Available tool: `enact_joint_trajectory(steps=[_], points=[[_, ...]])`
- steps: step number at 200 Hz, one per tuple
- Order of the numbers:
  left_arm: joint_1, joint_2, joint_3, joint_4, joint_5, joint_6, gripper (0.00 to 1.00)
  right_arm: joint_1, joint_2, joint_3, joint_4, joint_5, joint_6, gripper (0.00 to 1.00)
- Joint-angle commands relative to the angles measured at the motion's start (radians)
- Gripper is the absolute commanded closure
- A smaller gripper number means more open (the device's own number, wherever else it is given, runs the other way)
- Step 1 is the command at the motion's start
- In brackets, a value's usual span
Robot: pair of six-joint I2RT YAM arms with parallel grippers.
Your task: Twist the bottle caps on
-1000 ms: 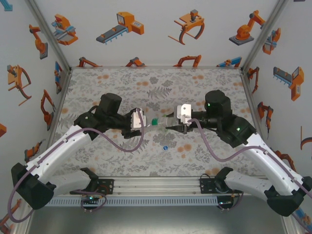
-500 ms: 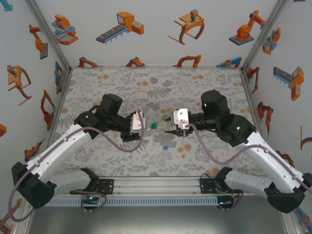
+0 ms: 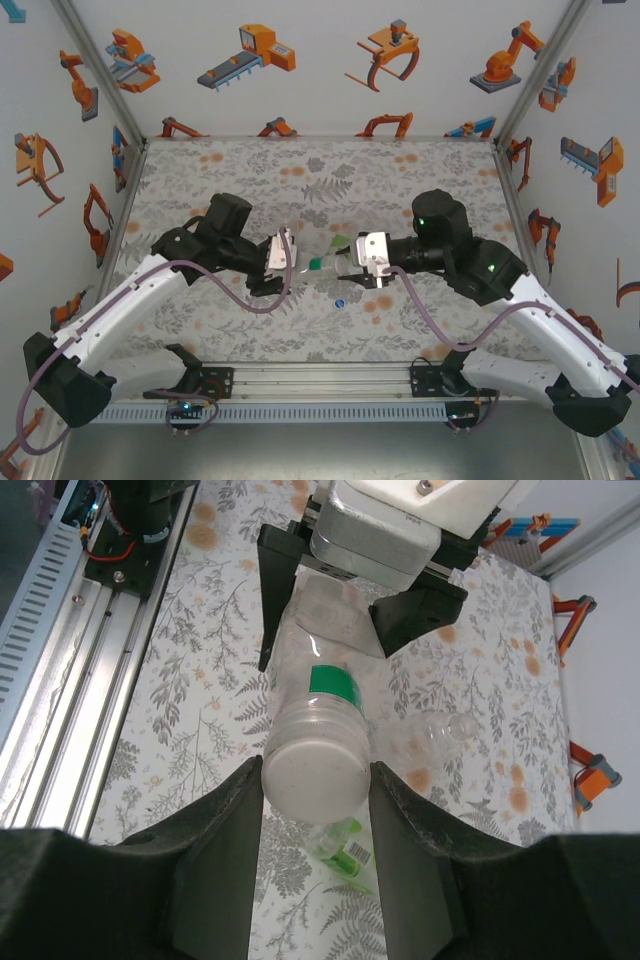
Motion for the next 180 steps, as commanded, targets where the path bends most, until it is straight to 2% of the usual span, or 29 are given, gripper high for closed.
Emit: enact_joint_trajectory(steps=[1, 34, 86, 135, 180], points=[[-0.016, -0.042, 0.021, 0.098, 0.016, 0.003, 1.00, 0.013, 0.014, -0.012, 0.079, 0.013, 0.092, 0.94], [-0.015, -0.104, -0.046, 0.228, -0.107, -0.036, 1.00, 0.013, -0.020, -0.080, 0.232, 0.053, 0.316, 0.95], [-0.016, -0.134, -0.093, 0.333, -0.238, -0.068, 1.00, 0.013, -0.028, -0.165, 0.449, 0.187, 0.797, 0.95], [-0.015, -0.151, -0.121, 0.403, -0.350, -0.088, 1.00, 0.012, 0.026, -0.162, 0.450, 0.321, 1.200, 0.98], [-0.017, -0.143, -0.131, 0.431, -0.420, -0.096, 1.00, 0.003, 0.074, -0.137, 0.474, 0.361, 1.486, 0.89]])
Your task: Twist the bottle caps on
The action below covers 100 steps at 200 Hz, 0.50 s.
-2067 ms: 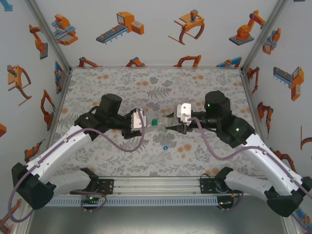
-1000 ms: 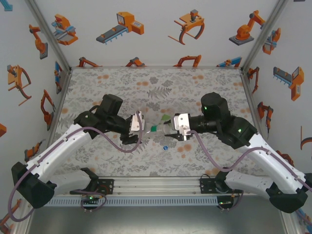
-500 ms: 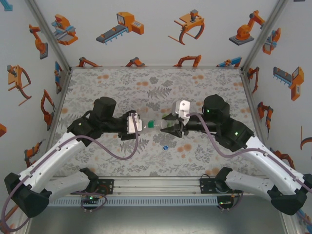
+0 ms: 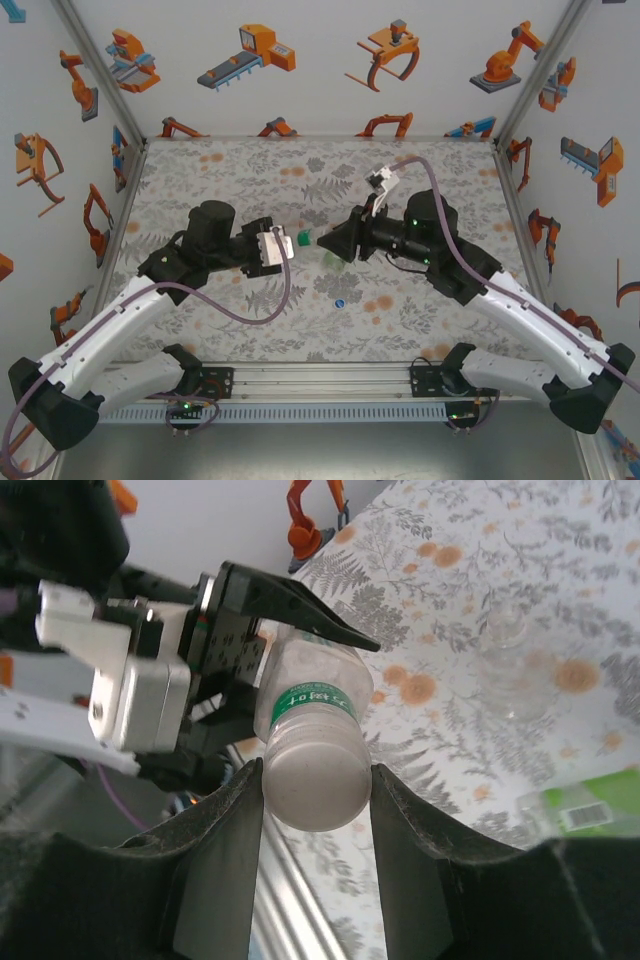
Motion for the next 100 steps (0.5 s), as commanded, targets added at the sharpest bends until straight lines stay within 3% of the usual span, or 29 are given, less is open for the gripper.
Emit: enact_joint_trajectory(steps=[1, 34, 62, 100], points=[[-0.014, 0.000, -0.002, 0.141, -0.026, -0.048, 1.00, 0.013, 0.046, 0.017, 0.039, -0.023, 0.278, 0.89], [-0.015, 0.001, -0.009, 0.152, -0.040, -0.052, 1.00, -0.028, 0.084, 0.019, 0.012, -0.050, 0.439, 0.83], [-0.016, 0.001, -0.005, 0.144, -0.009, -0.052, 1.00, -0.032, 0.085, 0.023, 0.017, -0.061, 0.424, 0.63], [-0.016, 0.000, -0.004, 0.138, 0.004, -0.049, 1.00, -0.032, 0.073, 0.042, 0.006, -0.062, 0.381, 0.48]])
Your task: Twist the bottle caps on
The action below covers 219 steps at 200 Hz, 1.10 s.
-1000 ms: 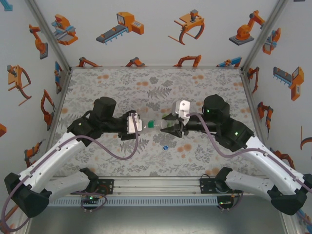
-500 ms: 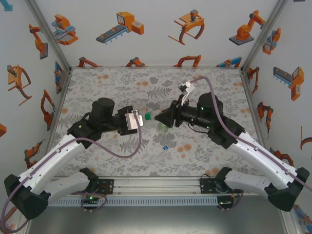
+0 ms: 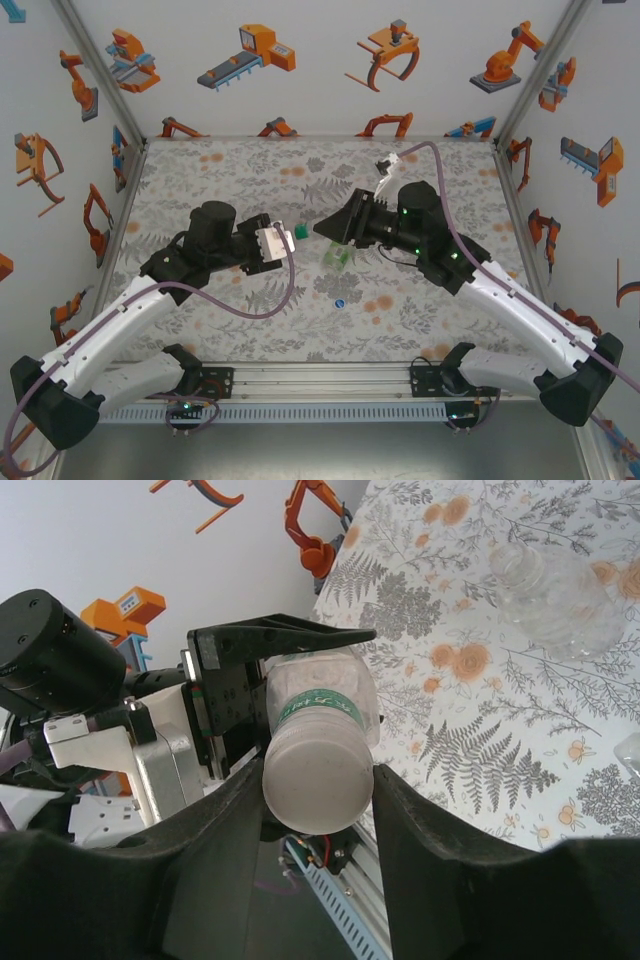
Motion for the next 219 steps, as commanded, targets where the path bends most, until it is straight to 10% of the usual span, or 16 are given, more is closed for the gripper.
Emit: enact_joint_trajectory(steps=[1, 108, 219], points=[[-0.018, -0.004, 0.012, 0.109, 0.084, -0.016, 1.00, 0.018, 0.002, 0.030, -0.004, -0.082, 0.012, 0.48], [-0.018, 0.023, 0.033, 0.056, 0.138, 0.002, 1.00, 0.020, -0.178, 0.105, -0.204, -0.066, -0.641, 0.32], [-0.017, 0.056, 0.078, -0.066, 0.350, 0.050, 1.00, 0.024, -0.119, 0.168, -0.328, -0.431, -1.548, 0.34]])
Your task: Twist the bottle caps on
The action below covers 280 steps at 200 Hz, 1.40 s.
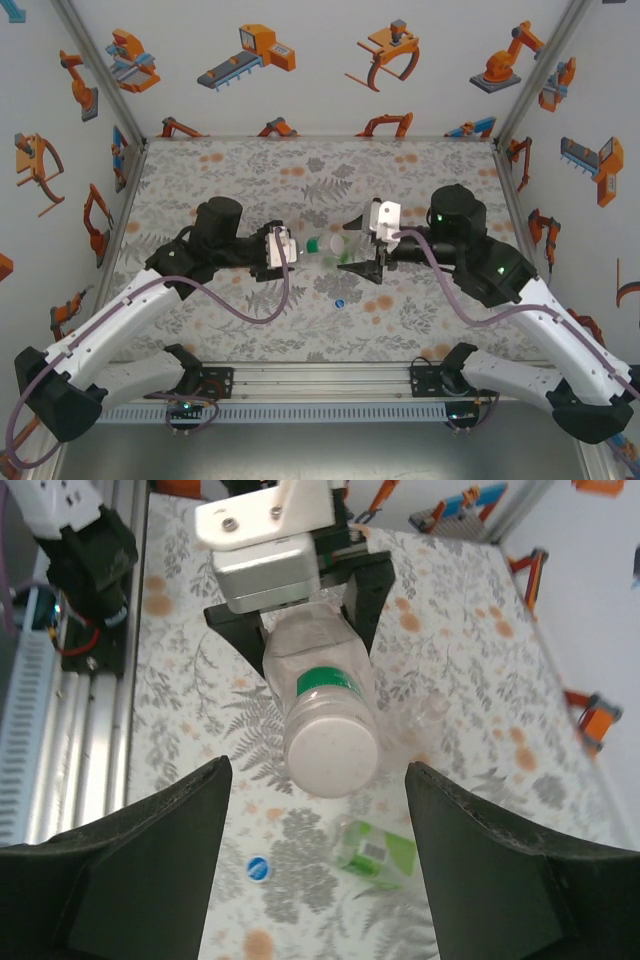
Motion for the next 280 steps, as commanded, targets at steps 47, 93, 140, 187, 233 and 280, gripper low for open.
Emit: enact_joint_trajectory(steps=[47, 93, 140, 187, 233, 280], points=[[-0.002, 0.014, 0.039, -0.044, 0.064, 0.026, 1.00, 0.011, 0.041, 0.025, 0.010, -0.093, -0.207, 0.40], [-0.003, 0.015, 0.040, -0.046, 0.073, 0.027, 1.00, 0.011, 0.051, 0.020, 0.000, -0.074, -0.212, 0.46], [-0.003, 0.015, 0.041, -0.046, 0.077, 0.027, 1.00, 0.013, 0.052, 0.022, -0.015, -0.069, -0.214, 0.55], [-0.003, 0.007, 0.037, -0.036, 0.053, 0.022, 1.00, 0.013, 0.057, 0.013, 0.037, -0.040, -0.091, 0.69], [-0.003, -0.019, 0.005, 0.037, -0.030, -0.007, 1.00, 0.013, 0.057, -0.063, 0.202, 0.020, 0.254, 0.83], [-0.002, -0.036, -0.018, 0.103, -0.165, -0.032, 1.00, 0.013, 0.063, -0.174, 0.433, 0.261, 0.776, 0.96]])
